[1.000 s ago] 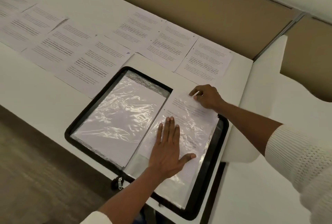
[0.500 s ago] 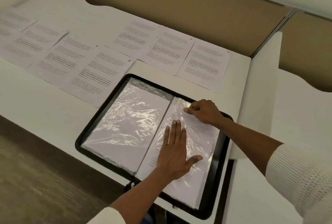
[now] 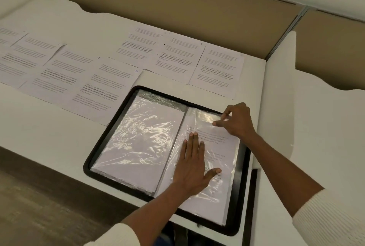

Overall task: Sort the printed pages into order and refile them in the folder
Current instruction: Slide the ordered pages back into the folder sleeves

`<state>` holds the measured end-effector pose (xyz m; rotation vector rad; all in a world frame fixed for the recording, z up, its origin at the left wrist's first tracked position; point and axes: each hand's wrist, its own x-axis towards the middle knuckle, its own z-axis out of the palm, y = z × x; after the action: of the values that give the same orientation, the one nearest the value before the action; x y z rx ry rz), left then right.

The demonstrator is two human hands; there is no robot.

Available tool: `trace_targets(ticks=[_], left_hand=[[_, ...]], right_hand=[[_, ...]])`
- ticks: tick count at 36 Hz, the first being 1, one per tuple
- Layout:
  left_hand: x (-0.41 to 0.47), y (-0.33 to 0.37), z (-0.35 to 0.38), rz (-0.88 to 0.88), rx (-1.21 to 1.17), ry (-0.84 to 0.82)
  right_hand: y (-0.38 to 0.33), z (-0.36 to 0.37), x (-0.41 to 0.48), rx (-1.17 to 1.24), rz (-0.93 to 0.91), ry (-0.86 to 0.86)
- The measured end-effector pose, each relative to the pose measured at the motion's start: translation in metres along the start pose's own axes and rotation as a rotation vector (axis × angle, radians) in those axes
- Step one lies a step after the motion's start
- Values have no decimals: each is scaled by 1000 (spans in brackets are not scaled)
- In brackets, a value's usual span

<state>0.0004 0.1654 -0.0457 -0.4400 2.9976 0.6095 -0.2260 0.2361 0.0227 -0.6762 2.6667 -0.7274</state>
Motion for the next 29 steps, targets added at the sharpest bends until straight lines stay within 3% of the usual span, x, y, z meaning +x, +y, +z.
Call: trace_targets(ticks=[4,15,23,29], left_hand=[[-1,-1,-4,18,-25,-6],[-5,-15,-11,65,-110,23],[-7,-25,-18,90,-234,74],[-13,-22,-20,-9,-325,167]], right_hand=[[-4,2,-29,222,76,136],[11,38,-110,477,273,316],[5,55,-151,705,387,272],[-4,56,-175,931,358,18]])
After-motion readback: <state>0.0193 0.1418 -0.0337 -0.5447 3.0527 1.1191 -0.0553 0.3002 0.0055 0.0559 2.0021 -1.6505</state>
